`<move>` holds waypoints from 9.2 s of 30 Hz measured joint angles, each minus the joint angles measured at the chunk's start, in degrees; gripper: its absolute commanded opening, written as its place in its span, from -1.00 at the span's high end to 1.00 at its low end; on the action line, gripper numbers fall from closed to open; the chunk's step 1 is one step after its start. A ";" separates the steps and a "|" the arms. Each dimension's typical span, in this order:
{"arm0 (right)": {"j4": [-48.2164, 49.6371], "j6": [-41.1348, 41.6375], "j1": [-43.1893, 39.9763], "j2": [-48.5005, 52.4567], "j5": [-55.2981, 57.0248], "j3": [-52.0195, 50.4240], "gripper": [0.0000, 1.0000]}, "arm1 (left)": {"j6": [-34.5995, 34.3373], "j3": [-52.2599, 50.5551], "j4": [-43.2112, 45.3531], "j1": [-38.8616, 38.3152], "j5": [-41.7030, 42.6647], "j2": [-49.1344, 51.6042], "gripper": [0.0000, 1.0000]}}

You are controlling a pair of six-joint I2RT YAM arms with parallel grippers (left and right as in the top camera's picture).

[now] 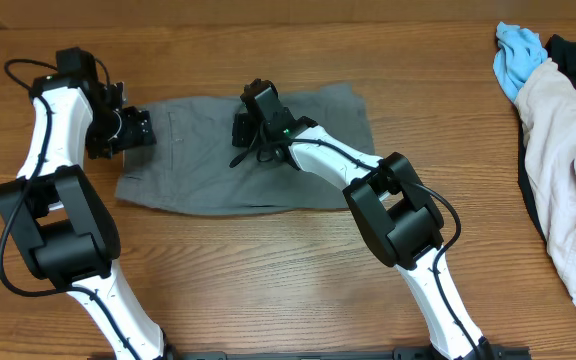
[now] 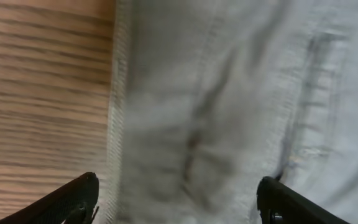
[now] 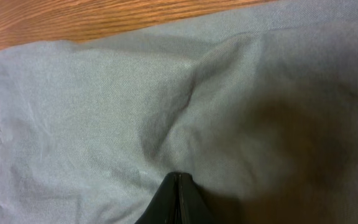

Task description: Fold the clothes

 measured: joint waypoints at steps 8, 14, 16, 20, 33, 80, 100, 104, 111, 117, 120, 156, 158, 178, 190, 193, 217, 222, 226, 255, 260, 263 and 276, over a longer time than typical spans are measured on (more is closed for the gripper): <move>-0.31 0.00 0.00 0.00 -0.07 0.07 0.92 | 0.09 -6.16 9.38 0.00 -3.63 0.00 -0.68; -0.31 0.00 0.00 0.00 -0.09 0.07 0.91 | -1.05 -8.59 13.42 0.00 -4.09 0.00 -0.63; -0.26 0.00 0.00 0.00 -0.09 0.07 0.91 | -1.66 -9.38 14.69 0.00 -4.11 0.00 -0.59; -0.33 0.00 0.00 0.00 -0.07 0.07 0.91 | -2.10 -11.37 17.20 0.00 -4.09 0.00 -0.63; -0.74 0.00 0.00 0.00 -0.09 0.24 0.90 | -2.51 -14.53 21.09 1.25 -2.97 -1.11 -0.53; -0.83 0.02 0.00 0.00 -0.50 0.39 0.79 | -1.20 -20.59 28.11 4.17 4.04 -3.82 -0.43; -0.81 0.00 0.00 0.00 -0.50 0.39 0.79 | -1.18 -21.57 29.22 1.05 -1.90 -4.09 -0.36; -0.85 -0.02 0.00 0.00 -0.50 0.39 0.80 | -1.11 -21.35 29.44 0.96 -1.57 -3.52 -0.01; -0.87 0.00 0.00 0.00 -0.52 0.39 0.79 | -1.29 -21.00 29.66 0.68 1.40 -2.99 0.58; -1.11 0.00 -0.04 0.00 -0.52 0.39 0.92 | -1.42 -20.63 29.29 0.70 3.52 -2.89 0.86; -1.18 0.00 -0.15 0.00 -0.50 0.39 0.92 | -1.40 -19.04 27.08 0.70 3.45 -2.54 0.92; -29.70 2.21 -5.42 -15.45 -18.47 0.72 0.92 | -5.11 47.93 -25.81 -16.02 3.30 3.87 0.78; -28.17 3.80 -4.72 -14.88 -19.43 0.02 0.92 | -5.84 48.65 -26.01 -16.98 3.28 3.87 0.79; -20.13 7.63 1.40 -5.09 -24.22 -1.03 0.92 | -11.13 48.70 -28.15 -18.08 3.23 3.87 0.83; -39.12 -2.95 -13.05 -10.14 -28.44 -0.87 0.92 | -12.24 48.72 -28.68 -22.34 -1.92 3.87 0.79; -45.55 -5.57 -17.14 -14.40 -24.20 -0.59 0.92 | -12.74 48.72 -28.76 -23.02 -2.40 3.87 0.78; -57.75 -14.32 -38.69 -17.75 -6.99 -0.87 0.92 | -21.24 47.76 -22.08 -35.15 -2.71 11.34 0.76; -56.30 -14.88 -38.99 -17.75 -6.45 -3.02 0.92 | -24.00 47.54 -18.67 -37.81 -2.54 12.22 0.75; -54.36 -15.04 -38.99 -17.75 -6.21 -5.49 0.92 | -25.49 47.52 -16.87 -39.32 -2.54 12.22 0.67; -57.51 -29.40 -38.01 -18.29 -34.56 -5.60 0.92 | -24.37 47.04 -13.27 -35.65 -1.53 16.04 0.91; -50.64 -31.80 -33.73 -18.51 -39.78 -6.82 0.92 | -22.40 47.04 -11.76 -34.16 -0.31 16.85 0.91; -44.81 -31.74 -30.29 -18.58 -40.30 -9.18 0.92 | -22.12 47.04 -8.59 -34.56 1.70 18.58 0.92; -26.69 -21.73 -24.96 -18.58 -37.75 -25.40 0.92 | -21.99 47.04 0.26 -35.17 8.94 31.76 0.91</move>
